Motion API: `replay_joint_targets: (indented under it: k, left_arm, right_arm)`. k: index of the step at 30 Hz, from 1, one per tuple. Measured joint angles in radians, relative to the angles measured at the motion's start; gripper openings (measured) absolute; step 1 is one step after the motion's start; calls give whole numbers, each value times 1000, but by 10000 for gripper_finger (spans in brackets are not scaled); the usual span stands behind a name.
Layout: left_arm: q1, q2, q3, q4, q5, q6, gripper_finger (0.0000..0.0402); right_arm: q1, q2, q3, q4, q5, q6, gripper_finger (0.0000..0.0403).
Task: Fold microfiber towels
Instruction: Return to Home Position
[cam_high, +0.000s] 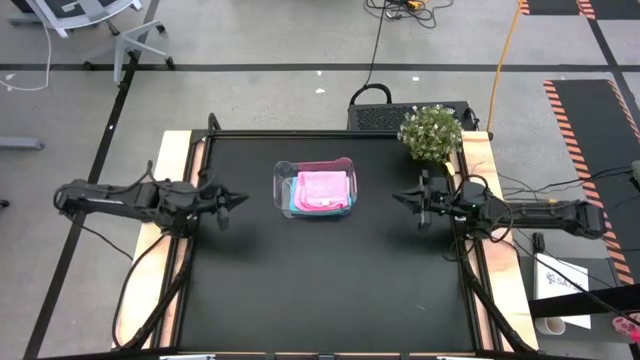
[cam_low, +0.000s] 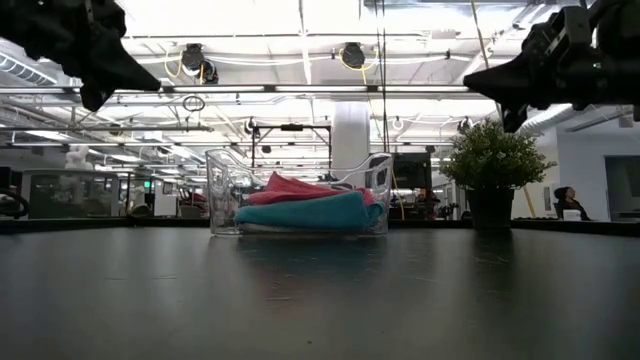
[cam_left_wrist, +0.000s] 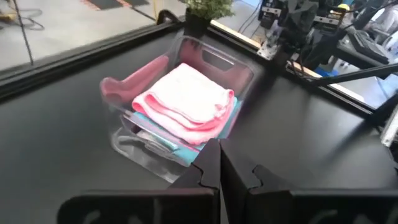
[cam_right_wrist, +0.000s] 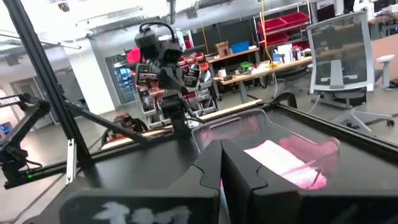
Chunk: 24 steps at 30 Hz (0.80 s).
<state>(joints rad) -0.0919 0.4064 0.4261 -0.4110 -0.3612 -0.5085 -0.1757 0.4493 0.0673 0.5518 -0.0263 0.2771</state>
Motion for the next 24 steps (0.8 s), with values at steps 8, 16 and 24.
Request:
replay_joint_targets:
  k: [8, 16, 24]
  left_arm:
    - [-44, -174, -162, 33, -58, -9, 2]
    - [-22, -396, -319, 108, -43, 46, 1]
    - [18, -380, -318, 74, -38, 83, 5]
  right_arm:
    - [-1, -36, 0, -80, 10, 52, 0]
    - [-1, -35, 0, -98, 59, 53, 0]
    - [-1, -35, 0, -131, 80, 33, 0]
